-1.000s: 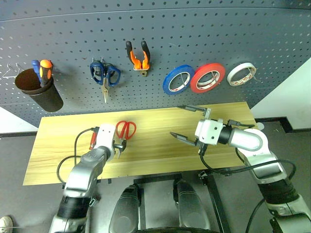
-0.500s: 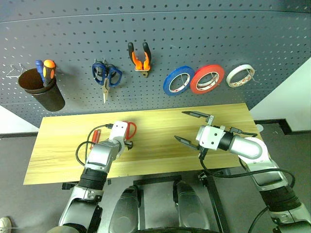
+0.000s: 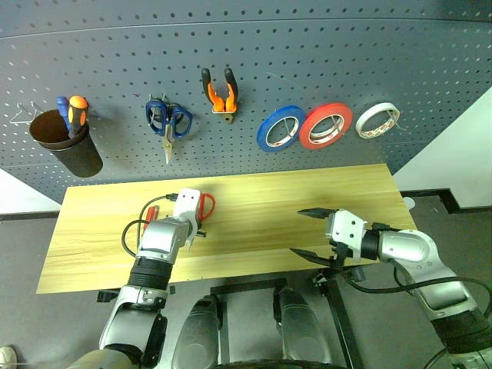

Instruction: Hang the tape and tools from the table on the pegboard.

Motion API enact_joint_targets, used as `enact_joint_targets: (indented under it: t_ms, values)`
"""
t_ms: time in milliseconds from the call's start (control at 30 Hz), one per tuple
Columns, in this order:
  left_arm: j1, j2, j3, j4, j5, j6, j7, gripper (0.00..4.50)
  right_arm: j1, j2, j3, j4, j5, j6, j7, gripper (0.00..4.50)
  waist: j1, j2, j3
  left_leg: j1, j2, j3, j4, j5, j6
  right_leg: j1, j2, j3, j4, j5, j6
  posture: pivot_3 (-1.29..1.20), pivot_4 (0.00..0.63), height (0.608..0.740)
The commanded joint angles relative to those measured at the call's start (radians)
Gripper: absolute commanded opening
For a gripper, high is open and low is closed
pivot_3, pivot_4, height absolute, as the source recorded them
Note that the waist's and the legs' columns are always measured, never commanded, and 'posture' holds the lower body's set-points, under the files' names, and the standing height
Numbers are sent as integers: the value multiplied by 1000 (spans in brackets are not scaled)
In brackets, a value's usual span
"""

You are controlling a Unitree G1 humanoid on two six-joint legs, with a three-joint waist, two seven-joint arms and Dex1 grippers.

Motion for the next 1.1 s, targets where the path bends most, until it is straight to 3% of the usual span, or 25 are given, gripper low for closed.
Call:
enact_joint_targets:
  t_ms: [33, 367, 533, 700, 833, 933, 1033, 1100]
  values:
    - [17, -6, 13, -10, 2, 19, 1, 1087, -25, 9, -47, 12, 49, 28, 2, 4500, 1, 0, 0, 0, 0, 0, 0, 0, 0, 0, 0, 0, 0, 0, 0, -57, 179, 729]
    - [23, -2, 37, -43, -12, 27, -14, 1087, -25, 11, -58, 26, 71, 41, 41, 4500, 1, 0, -1, 0, 0, 0, 0, 0, 0, 0, 0, 0, 0, 1, 1, -56, 178, 729]
    - [117, 35, 105, -243, -98, 50, -111, 1087, -28, 13, -68, 35, 63, 24, 33, 4500, -1, 0, 0, -1, 0, 0, 0, 0, 0, 0, 0, 0, 0, 1, 1, -62, 178, 729]
    - [262, 141, 149, -453, -136, 42, -180, 1087, -46, 19, -79, 43, 68, 16, 29, 4500, 0, 0, -1, 0, 0, 0, 0, 0, -1, 0, 0, 0, 0, 1, 1, -46, 179, 729]
    - [386, 226, 201, -590, -184, -84, -286, 1087, -71, 31, -77, 56, 69, 8, 33, 4500, 1, 0, -1, 0, 0, 0, 0, 0, -1, 0, 0, 0, 0, 1, 1, -32, 178, 729]
    - [493, 265, 256, -647, -205, -278, -375, 1087, -98, 46, -76, 62, 71, -6, 35, 4500, 2, 0, -2, -1, 0, 0, 0, 0, -1, 0, -1, 0, 0, 1, 1, -26, 175, 729]
    - [581, 244, 354, -669, -224, -563, -433, 1087, -143, 76, -105, 32, 154, 43, 38, 4500, 2, 0, -3, -1, 0, 0, 0, 0, -1, 0, -1, 0, -1, -1, -3, -23, 170, 729]
    - [609, 220, 422, -678, -295, -657, -482, 1087, -170, 87, -125, -2, 227, 93, 48, 4500, 3, 0, -3, -1, 0, 0, 0, 0, -1, 0, -1, 0, -1, -1, -4, -24, 166, 729]
